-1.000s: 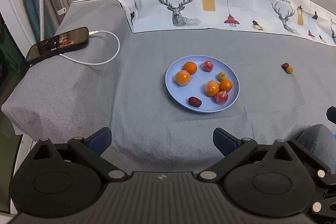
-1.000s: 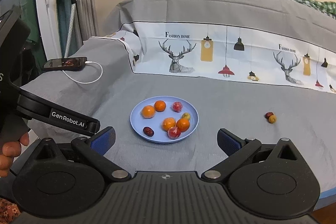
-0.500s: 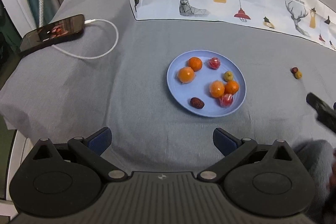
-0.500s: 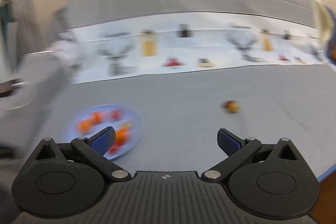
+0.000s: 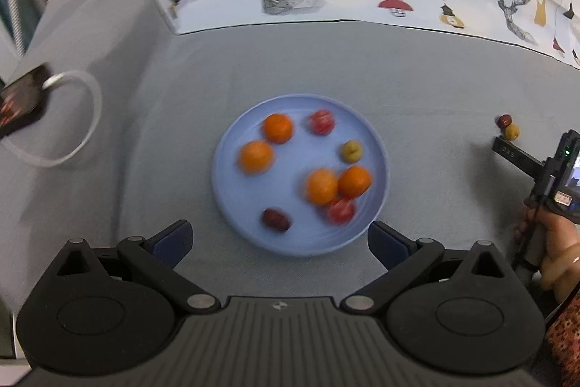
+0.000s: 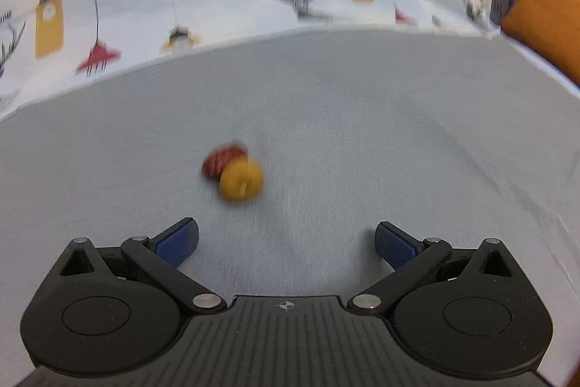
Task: Organize fruits
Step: 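Grasp a yellow fruit with the right tool while the left tool grasps a date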
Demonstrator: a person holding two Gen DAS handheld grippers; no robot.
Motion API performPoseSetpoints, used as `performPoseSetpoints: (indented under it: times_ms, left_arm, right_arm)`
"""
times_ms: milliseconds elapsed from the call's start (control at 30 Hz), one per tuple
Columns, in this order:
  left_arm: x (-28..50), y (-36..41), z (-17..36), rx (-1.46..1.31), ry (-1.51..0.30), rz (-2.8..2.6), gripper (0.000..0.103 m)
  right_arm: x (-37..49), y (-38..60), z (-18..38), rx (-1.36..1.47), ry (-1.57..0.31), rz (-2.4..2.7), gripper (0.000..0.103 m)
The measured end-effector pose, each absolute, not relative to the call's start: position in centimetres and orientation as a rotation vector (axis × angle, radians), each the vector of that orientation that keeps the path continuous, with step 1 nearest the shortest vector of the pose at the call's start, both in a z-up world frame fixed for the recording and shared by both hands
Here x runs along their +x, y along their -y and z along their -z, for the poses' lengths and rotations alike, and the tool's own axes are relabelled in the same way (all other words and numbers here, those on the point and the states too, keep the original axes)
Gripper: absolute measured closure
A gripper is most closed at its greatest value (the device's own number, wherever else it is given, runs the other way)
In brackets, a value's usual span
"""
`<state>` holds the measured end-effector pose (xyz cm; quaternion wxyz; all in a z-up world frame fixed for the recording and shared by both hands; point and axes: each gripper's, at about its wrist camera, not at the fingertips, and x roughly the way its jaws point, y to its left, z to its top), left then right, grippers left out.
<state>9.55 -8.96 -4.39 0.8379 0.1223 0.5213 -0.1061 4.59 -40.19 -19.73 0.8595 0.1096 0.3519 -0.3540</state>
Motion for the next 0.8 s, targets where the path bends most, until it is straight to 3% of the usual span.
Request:
performPoseSetpoints:
  times_ms: [100, 167, 233, 267, 300, 333, 633, 800]
  left_arm:
    - [10.7, 12.4, 5.1, 0.272, -1.099, 0.269, 0.000]
    - [11.3, 14.9, 5.7, 0.289, -1.087, 0.305, 0.000]
    - [12.0, 18.0, 6.3, 0.307, -1.058, 0.355, 0.000]
    - [12.4, 19.7, 6.8, 0.317, -1.041, 0.378, 0.000]
    - [12.7, 21.3, 7.2, 0.325, -1.027, 0.406, 0.000]
    - [13.1, 23.1, 7.6, 0.325, -1.011, 0.451, 0.000]
    - [14.9, 38.8, 14.9, 0.478, -0.911, 0.792, 0.000]
    - [15.1, 42.4, 18.7, 0.574, -0.906, 0.832, 0.003]
  right_arm:
    - [5.3, 41.3, 20.0, 0.208, -0.711, 0.789, 0.002]
    - [4.9, 42.4, 20.0, 0.233, -0.690, 0.804, 0.011]
    - [4.3, 43.2, 19.8, 0.231, -0.670, 0.830, 0.038]
    - [4.0, 43.6, 19.6, 0.229, -0.663, 0.833, 0.046]
    - [3.6, 44.1, 19.5, 0.237, -0.652, 0.833, 0.064]
    - [3.3, 44.7, 19.5, 0.243, -0.645, 0.841, 0.075]
    - [-0.3, 49.5, 19.4, 0.319, -0.609, 1.006, 0.075]
    - [-0.1, 49.4, 19.5, 0.308, -0.620, 1.005, 0.075]
